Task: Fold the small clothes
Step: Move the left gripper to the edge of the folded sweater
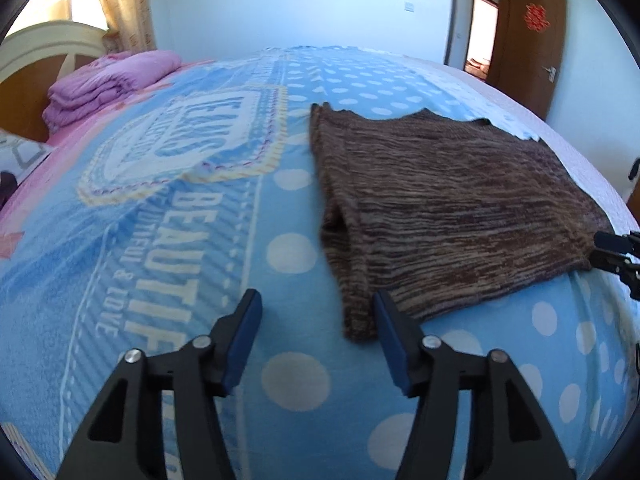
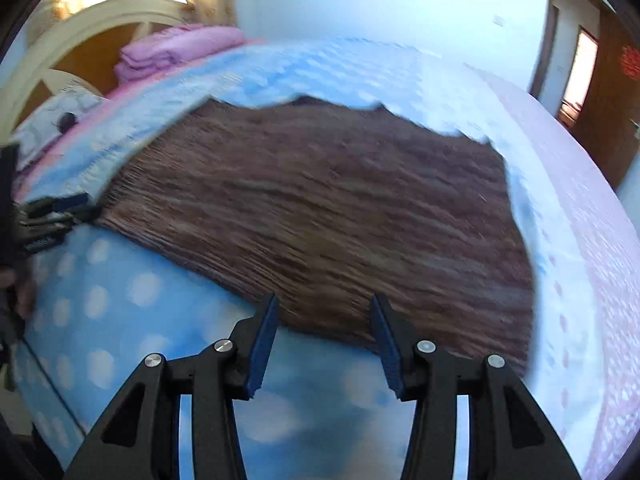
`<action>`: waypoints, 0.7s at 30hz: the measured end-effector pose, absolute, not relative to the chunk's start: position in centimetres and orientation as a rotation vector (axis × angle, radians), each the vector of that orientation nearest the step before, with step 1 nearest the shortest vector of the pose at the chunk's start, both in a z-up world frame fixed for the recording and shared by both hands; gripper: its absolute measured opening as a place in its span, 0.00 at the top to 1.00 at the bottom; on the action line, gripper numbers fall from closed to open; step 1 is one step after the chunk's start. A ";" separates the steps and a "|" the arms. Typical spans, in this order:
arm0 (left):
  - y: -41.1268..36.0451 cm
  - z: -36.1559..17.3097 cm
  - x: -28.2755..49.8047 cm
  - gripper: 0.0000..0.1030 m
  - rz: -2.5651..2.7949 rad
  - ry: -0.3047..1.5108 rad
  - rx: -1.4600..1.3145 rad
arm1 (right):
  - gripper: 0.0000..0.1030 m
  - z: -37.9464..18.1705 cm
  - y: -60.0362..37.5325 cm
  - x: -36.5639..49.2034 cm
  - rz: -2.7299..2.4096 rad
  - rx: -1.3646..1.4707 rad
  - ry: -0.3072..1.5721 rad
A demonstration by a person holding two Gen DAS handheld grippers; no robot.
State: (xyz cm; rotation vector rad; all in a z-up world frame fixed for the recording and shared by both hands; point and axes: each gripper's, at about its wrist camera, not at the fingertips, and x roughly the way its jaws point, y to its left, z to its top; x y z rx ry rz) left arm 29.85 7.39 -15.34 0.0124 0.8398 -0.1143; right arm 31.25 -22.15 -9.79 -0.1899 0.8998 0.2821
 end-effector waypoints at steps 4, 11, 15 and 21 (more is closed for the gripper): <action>7.5 -15.4 29.4 0.34 -0.099 0.835 0.023 | 0.53 -8.8 -17.8 31.7 0.396 -0.216 0.840; 9.7 -15.3 28.5 0.24 -0.144 0.829 -0.065 | 0.52 -12.7 -14.5 32.1 0.452 -0.293 0.895; 10.7 -14.4 27.9 0.08 -0.171 0.780 -0.114 | 0.52 -12.2 -14.3 31.0 0.443 -0.332 0.890; 12.3 -13.7 28.5 0.06 -0.124 0.776 -0.099 | 0.52 -10.6 -10.9 29.4 0.484 -0.411 0.800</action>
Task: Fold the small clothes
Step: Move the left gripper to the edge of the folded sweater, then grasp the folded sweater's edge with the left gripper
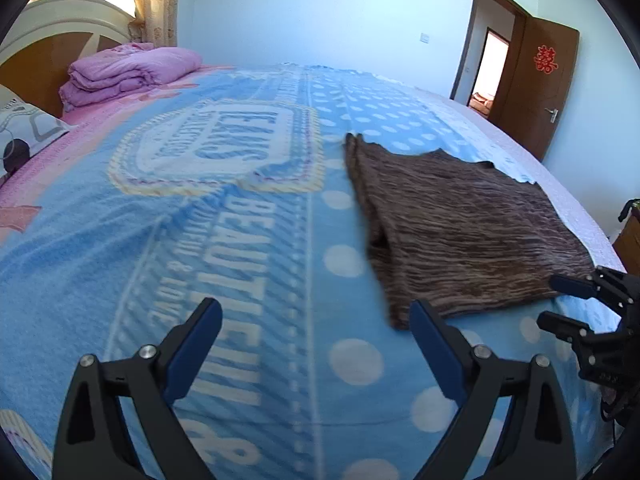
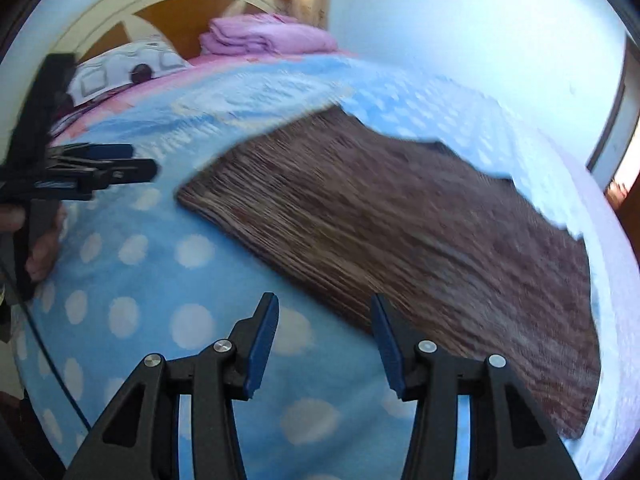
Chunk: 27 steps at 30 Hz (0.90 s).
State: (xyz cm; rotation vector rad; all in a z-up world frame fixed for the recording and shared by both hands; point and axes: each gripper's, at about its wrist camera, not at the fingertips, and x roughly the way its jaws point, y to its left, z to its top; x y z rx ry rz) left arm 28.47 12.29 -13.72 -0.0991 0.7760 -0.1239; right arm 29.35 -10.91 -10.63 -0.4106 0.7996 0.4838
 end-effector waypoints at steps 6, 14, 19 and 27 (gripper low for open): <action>15.2 -13.4 30.5 0.06 -0.117 0.809 -0.128 | 0.52 -11.0 -6.7 29.4 0.507 -0.502 0.747; 16.3 -12.6 34.9 0.06 -0.208 0.850 -0.237 | 0.52 -12.3 -1.3 29.7 0.543 -0.593 0.720; 14.6 -12.5 38.1 0.05 -0.266 0.872 -0.264 | 0.52 -13.3 1.2 29.9 0.510 -0.642 0.700; 10.9 -13.2 43.0 0.06 -0.349 0.908 -0.242 | 0.58 -13.4 1.1 30.5 0.454 -0.603 0.703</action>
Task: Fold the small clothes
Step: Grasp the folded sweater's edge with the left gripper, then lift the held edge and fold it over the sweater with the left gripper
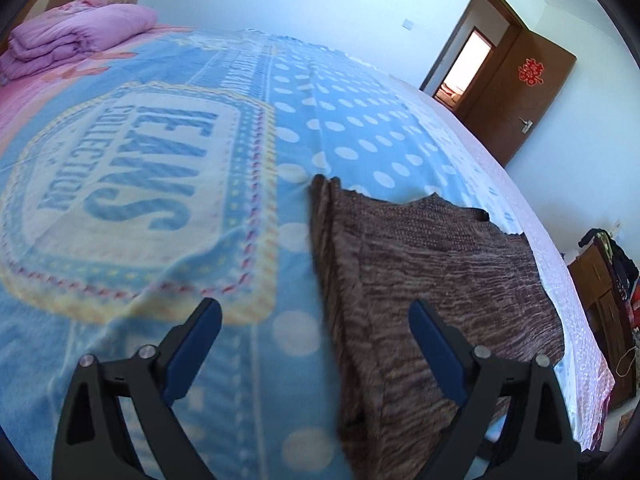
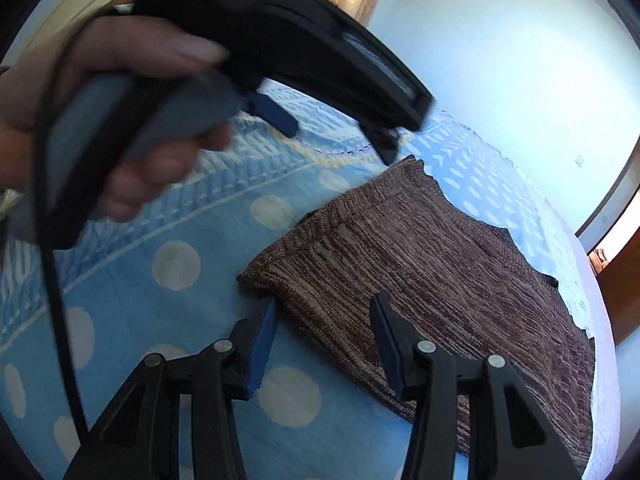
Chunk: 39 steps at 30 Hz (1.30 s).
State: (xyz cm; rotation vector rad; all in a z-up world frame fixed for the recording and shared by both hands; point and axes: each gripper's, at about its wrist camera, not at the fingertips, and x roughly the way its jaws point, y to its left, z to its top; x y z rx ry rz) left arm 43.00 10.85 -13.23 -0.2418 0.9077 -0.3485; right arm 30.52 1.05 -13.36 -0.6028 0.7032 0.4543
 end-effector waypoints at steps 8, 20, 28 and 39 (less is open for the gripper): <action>9.0 -14.3 46.9 0.30 -0.382 0.941 -0.221 | 0.77 -13.7 1.5 30.4 0.461 -0.616 0.708; 8.1 -15.4 49.5 0.60 -0.411 0.966 -0.243 | 0.86 -14.1 1.4 31.4 0.467 -0.611 0.722; 8.3 -15.9 49.7 0.92 -0.443 0.975 -0.273 | 0.92 -14.2 1.5 31.1 0.465 -0.617 0.722; 7.7 -14.6 48.9 0.92 -0.399 0.916 -0.191 | 0.93 -13.4 -0.4 31.9 0.480 -0.505 0.737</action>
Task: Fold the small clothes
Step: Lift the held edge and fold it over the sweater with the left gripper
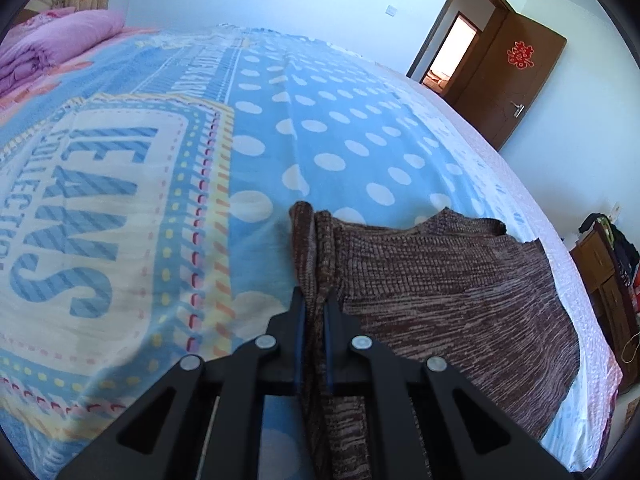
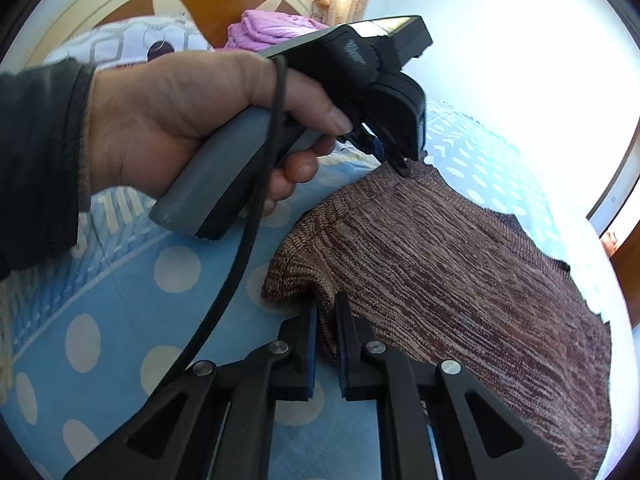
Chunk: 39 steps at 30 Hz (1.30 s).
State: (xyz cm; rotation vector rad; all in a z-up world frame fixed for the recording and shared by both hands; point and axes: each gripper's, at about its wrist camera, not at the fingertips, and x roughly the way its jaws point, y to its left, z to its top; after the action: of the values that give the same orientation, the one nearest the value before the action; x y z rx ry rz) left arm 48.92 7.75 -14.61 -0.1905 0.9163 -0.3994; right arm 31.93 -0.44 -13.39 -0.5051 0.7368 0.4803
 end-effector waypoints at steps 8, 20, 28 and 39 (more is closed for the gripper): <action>7.8 -14.1 48.9 0.92 -0.397 0.922 -0.191 | 0.93 -13.2 -1.3 32.8 0.481 -0.446 0.759; 7.1 -12.1 48.5 0.93 -0.394 0.917 -0.205 | 0.93 -12.1 -2.9 32.5 0.463 -0.405 0.733; 5.4 -10.0 47.9 0.93 -0.400 0.903 -0.203 | 0.93 -10.5 -4.8 32.4 0.445 -0.354 0.714; 1.8 -6.9 47.3 0.93 -0.434 0.883 -0.211 | 0.93 -8.9 -8.0 31.5 0.412 -0.282 0.700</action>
State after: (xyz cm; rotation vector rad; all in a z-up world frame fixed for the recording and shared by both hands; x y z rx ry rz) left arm 47.29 1.82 -6.91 -0.2110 0.8831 -0.4344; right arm 31.51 -8.01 -8.93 -0.2816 0.7001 0.4117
